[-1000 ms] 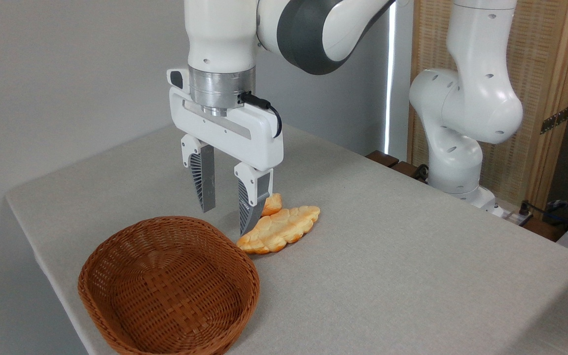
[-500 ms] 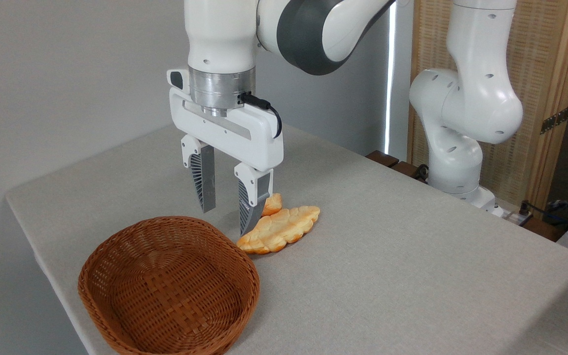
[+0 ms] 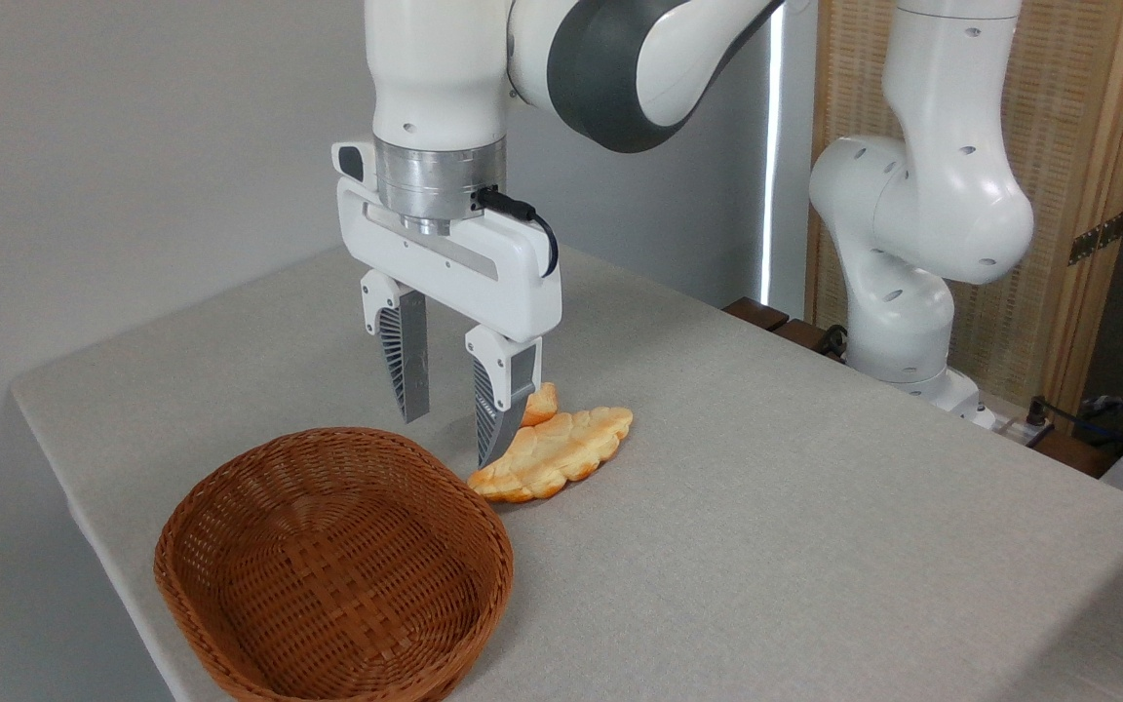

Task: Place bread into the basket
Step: 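Lower the open gripper onto the small bread roll behind the flat pastry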

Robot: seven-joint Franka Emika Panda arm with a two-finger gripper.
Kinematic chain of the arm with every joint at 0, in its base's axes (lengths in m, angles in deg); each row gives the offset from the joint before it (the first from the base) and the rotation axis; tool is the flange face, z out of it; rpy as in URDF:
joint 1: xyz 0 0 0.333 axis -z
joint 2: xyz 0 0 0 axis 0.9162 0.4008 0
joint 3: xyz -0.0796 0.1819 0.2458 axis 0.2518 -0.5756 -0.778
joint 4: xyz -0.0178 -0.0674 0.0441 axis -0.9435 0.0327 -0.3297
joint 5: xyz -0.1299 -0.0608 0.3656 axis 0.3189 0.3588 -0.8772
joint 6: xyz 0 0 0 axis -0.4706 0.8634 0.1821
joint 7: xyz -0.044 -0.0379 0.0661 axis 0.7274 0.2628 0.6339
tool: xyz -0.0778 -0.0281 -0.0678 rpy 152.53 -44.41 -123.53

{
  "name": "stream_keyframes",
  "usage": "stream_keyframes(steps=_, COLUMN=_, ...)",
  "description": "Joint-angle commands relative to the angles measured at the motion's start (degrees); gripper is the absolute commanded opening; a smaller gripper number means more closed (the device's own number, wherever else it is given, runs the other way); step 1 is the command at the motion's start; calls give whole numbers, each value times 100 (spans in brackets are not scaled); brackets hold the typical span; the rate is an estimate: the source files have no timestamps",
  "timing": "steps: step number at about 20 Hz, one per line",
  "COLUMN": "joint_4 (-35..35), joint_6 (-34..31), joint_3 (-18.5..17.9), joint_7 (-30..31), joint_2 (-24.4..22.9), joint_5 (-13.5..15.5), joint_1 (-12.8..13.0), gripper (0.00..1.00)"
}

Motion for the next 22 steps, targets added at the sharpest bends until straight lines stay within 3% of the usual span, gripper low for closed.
stream_keyframes(steps=1, joint_4=-56, joint_6=-60, joint_3=-29, joint_7=-3, joint_2=-71, joint_5=-69, joint_1=45, gripper=100)
stream_keyframes(steps=9, joint_4=-127, joint_6=-560, joint_3=15, joint_7=-3, joint_2=-184, joint_5=-69, joint_1=88, gripper=100)
stream_keyframes(steps=12, joint_4=-451, joint_6=-614, joint_3=33, joint_7=-3, joint_2=-404, joint_5=-69, joint_1=115, gripper=100)
stream_keyframes(steps=17, joint_4=-873, joint_6=-561, joint_3=33, joint_7=-12, joint_2=-440, joint_5=-78, joint_1=509, gripper=100)
stream_keyframes(steps=22, joint_4=-892, joint_6=-464, joint_3=24, joint_7=-3, joint_2=-440, joint_5=1, joint_1=686, gripper=100)
